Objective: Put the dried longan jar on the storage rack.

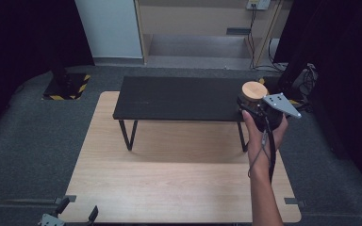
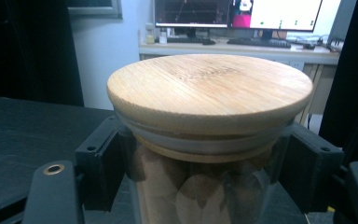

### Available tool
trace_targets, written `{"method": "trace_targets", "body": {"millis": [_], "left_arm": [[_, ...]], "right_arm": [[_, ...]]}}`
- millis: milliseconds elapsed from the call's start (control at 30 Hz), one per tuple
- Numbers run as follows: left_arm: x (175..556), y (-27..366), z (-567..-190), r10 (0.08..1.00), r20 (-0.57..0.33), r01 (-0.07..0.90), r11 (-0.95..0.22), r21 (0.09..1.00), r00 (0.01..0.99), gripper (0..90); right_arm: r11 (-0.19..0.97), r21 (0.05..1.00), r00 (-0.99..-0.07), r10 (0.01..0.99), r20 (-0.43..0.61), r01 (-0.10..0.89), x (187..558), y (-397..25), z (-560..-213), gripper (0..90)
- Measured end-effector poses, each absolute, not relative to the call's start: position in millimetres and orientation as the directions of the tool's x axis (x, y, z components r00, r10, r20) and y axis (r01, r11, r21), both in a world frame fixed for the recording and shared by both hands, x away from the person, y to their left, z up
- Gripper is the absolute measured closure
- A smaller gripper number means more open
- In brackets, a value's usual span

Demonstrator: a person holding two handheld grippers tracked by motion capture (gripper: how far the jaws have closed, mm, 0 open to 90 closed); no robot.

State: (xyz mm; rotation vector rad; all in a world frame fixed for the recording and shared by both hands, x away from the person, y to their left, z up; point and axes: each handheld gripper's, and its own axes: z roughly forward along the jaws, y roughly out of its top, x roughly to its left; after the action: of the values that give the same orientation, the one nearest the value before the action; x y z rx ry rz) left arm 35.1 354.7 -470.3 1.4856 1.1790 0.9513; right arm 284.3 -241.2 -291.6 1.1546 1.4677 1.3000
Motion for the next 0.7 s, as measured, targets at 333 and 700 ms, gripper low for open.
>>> {"method": "trace_targets", "body": {"millis": [333,700], "left_arm": [[38,357,-471,0.977,0.001,0.22,-0.049,0.974,0.214,0.8],[42,360,-471,0.979,0.003,0.222,-0.049,0.974,0.203,0.8]], "right_arm": [[0.051,0.988,-0.207,0.978,-0.02,0.149,321,-240,-295,25.6],[0.038,0.986,-0.206,0.978,-0.004,0.163,332,-245,-308,25.7]]}}
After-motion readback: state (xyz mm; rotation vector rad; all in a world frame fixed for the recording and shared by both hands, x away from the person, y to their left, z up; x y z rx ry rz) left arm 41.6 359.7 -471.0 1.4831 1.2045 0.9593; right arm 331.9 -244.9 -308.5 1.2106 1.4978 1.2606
